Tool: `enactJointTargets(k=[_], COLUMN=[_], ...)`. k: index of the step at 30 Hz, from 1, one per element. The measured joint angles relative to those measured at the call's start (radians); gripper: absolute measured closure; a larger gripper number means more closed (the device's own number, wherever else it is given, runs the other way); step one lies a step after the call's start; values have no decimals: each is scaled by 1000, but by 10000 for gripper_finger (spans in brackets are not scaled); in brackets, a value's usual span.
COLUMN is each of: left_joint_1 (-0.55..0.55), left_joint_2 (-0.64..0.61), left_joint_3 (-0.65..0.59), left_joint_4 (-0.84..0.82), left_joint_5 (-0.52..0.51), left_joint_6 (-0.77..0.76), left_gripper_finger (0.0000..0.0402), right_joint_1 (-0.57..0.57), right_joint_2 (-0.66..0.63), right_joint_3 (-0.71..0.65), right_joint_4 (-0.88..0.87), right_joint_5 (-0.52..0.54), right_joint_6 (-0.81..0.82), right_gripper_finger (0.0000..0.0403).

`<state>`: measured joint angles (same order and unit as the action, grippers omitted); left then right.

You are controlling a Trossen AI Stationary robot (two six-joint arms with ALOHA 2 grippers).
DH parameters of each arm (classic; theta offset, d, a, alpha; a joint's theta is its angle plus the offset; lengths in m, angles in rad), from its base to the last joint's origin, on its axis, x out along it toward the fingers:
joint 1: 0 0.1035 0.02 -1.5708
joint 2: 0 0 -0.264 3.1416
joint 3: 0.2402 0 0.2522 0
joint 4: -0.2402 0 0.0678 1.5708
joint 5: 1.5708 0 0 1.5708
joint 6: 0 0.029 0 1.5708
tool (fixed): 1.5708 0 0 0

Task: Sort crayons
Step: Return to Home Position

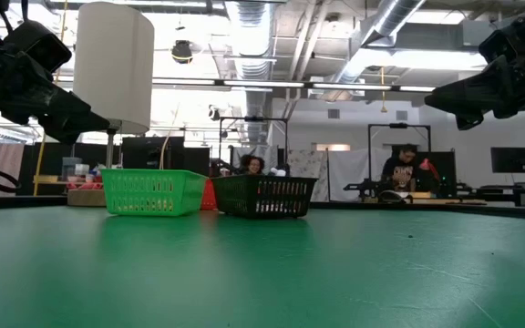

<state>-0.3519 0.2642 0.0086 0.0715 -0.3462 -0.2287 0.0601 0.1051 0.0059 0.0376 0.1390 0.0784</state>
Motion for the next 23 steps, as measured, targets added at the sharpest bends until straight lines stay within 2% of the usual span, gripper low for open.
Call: enactJointTargets(k=[12, 23], left_joint_1=[0, 0], left_joint_2=[70, 76], left_joint_3=[0, 0], left_joint_4=[-1, 1], left_joint_5=[0, 0], left_joint_6=[0, 0], left_gripper_finger=[210, 210], right_joint_1=[0, 0], right_joint_2=[0, 0], right_joint_3=[0, 0], right_joint_4=[0, 0], right_joint_5=[0, 0], right_joint_6=[0, 0], right_gripper_finger=[303, 303])
